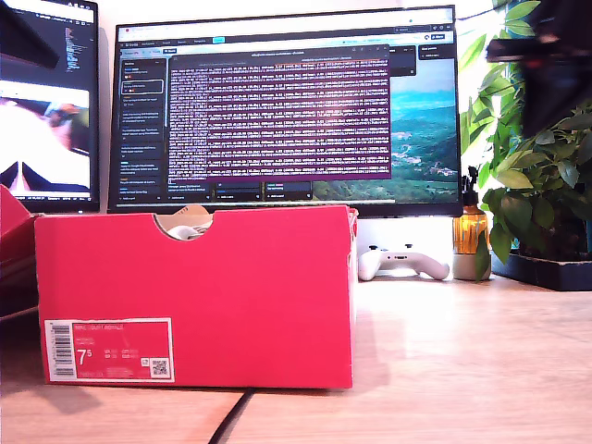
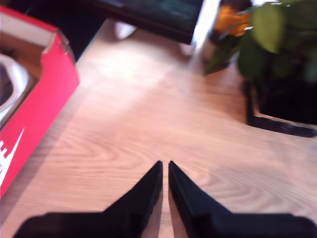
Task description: Pack the white shoes by picking the first shoe and placing it inside the red shoebox, left side, then picking and rotating the second shoe and placing it in the shoebox
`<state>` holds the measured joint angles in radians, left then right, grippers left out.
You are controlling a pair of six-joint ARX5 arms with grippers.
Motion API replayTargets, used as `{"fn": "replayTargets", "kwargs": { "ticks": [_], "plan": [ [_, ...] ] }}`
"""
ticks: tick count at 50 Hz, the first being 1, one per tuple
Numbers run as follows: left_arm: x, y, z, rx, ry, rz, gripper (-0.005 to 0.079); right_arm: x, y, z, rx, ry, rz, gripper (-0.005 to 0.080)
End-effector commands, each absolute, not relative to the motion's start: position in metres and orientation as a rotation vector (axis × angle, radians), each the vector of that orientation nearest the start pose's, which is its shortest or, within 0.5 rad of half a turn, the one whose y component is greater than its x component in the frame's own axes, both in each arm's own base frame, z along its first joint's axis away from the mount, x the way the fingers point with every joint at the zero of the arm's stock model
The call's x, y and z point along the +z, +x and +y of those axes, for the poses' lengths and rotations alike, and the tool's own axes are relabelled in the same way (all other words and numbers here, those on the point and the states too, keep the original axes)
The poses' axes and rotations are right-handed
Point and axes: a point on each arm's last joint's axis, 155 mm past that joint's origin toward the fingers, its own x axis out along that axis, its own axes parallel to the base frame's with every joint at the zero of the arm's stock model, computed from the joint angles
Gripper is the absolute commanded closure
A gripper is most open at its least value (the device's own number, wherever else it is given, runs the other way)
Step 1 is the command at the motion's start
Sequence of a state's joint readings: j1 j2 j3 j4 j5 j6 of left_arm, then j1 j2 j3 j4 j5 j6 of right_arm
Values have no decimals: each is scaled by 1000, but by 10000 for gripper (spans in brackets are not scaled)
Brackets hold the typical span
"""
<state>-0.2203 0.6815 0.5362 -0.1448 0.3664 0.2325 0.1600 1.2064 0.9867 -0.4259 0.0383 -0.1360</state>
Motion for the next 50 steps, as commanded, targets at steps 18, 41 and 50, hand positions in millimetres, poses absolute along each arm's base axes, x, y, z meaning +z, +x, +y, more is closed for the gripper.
{"fn": "replayTargets", "kwargs": {
  "ticks": [18,41,50],
  "plan": [
    [196,286,-79,-367,58,186,761,169,338,24,36,-186,417,765],
    [160,270,-68,-318,63,99,761,95,312,-24,-85,-82,383,765],
    [145,267,-65,-304,63,107,761,86,306,-22,-49,-37,377,764]
  ]
}}
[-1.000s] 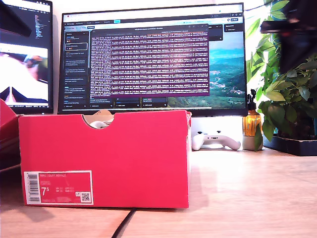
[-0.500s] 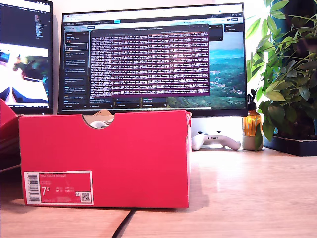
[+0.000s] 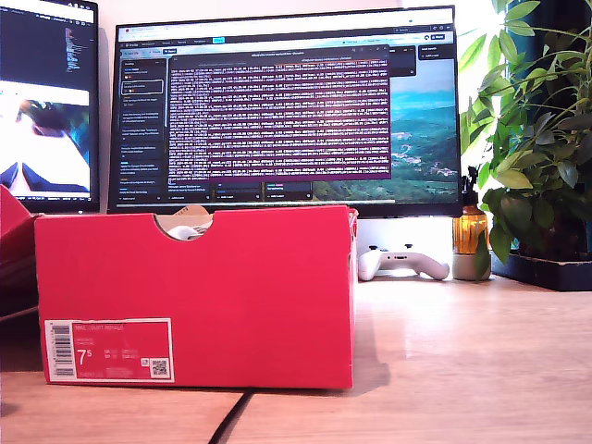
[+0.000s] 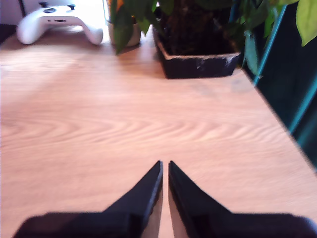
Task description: Pack the white shoes by picking the first shoe and placing it inside the red shoebox, left side, then picking and rotating the second shoe and placing it in the shoebox
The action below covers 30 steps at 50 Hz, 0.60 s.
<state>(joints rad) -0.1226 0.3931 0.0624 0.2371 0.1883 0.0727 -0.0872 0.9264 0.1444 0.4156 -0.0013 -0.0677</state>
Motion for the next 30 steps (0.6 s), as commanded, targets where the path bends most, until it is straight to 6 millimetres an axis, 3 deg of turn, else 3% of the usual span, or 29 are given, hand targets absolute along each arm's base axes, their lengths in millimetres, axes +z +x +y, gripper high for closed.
{"fn": "replayTargets", "kwargs": {
  "ticks": [1,12,30],
  "plan": [
    [142,268,-63,-294,63,114,761,86,306,-20,-37,-35,377,765],
    [123,266,-49,-231,58,142,761,75,294,-11,2,-63,375,765],
    [140,259,-32,-165,56,73,761,81,289,-10,5,-83,319,764]
  ]
}}
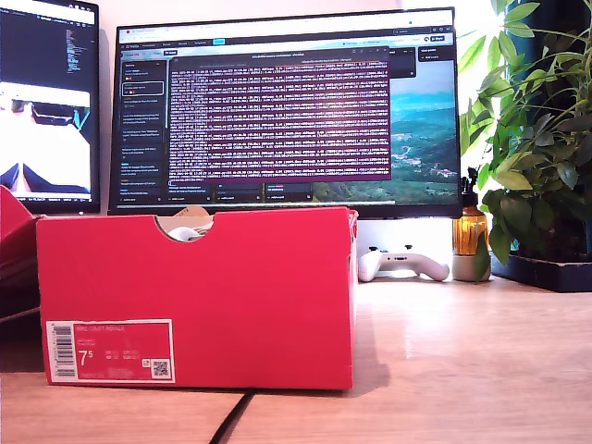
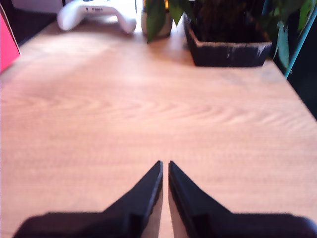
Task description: Pack the white shoes by picking the first shoe and placing it inside the red shoebox, left side, then picking and rotating the second shoe and placing it in the shoebox
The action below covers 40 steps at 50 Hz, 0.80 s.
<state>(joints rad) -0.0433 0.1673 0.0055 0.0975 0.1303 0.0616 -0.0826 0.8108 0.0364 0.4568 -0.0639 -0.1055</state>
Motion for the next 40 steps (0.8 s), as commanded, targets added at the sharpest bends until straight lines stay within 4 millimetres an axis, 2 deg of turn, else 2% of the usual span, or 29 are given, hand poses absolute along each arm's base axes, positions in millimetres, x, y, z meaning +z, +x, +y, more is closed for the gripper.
{"fn": "replayTargets", "kwargs": {
  "ticks": [1,9,24,40],
  "plan": [
    [140,258,-32,-162,55,71,761,83,289,-9,8,-83,313,765],
    [144,255,-26,-141,54,53,761,101,289,0,57,-89,244,765],
    [142,252,-25,-137,47,58,761,120,280,24,157,-113,176,764],
    [139,251,-25,-135,47,69,761,131,269,7,50,-120,141,764]
  ]
}}
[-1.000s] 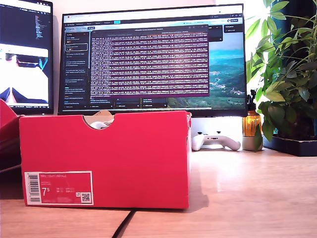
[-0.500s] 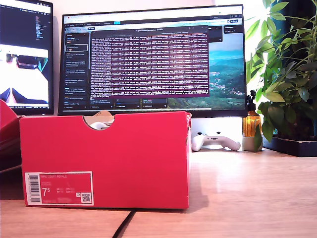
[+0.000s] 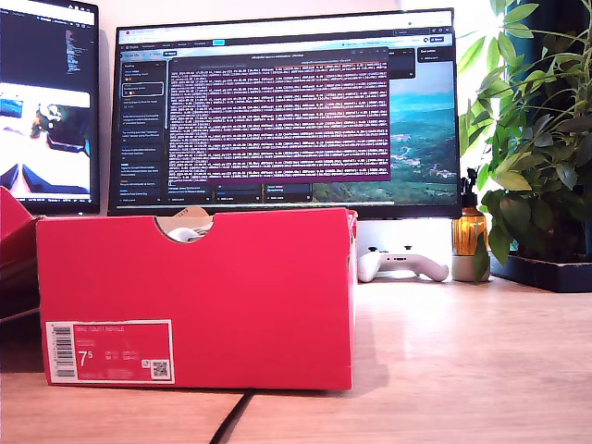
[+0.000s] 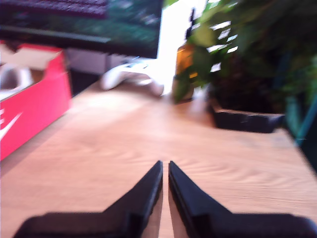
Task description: Pack the white shoes by picking the first shoe and placing it inside the red shoebox, left side, then picking and rotating the second shoe and placing it in the shoebox
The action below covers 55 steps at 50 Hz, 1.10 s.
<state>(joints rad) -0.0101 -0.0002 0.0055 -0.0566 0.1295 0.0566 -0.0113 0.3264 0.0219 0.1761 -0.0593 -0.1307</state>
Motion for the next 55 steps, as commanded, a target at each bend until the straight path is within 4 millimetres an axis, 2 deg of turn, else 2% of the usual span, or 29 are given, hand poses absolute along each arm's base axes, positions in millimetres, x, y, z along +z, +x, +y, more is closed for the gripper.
{"fn": "replayTargets", "kwargs": {
  "ticks": [1,10,17,22,37,45,55],
  "plan": [
    [139,251,-25,-133,47,69,761,131,268,7,50,-119,142,765],
    [139,252,-24,-129,47,70,761,129,259,7,47,-95,149,764],
    [139,252,-20,-110,29,72,761,116,250,7,44,-61,195,764],
    [137,252,-19,-101,25,77,761,124,248,7,42,-44,169,764],
    [120,250,-18,-98,-6,148,761,124,248,10,49,41,174,764],
    [102,247,-19,-102,-10,219,761,124,248,9,45,41,172,764],
    [103,247,-19,-102,-10,219,761,124,248,9,46,41,172,764]
  ]
}}
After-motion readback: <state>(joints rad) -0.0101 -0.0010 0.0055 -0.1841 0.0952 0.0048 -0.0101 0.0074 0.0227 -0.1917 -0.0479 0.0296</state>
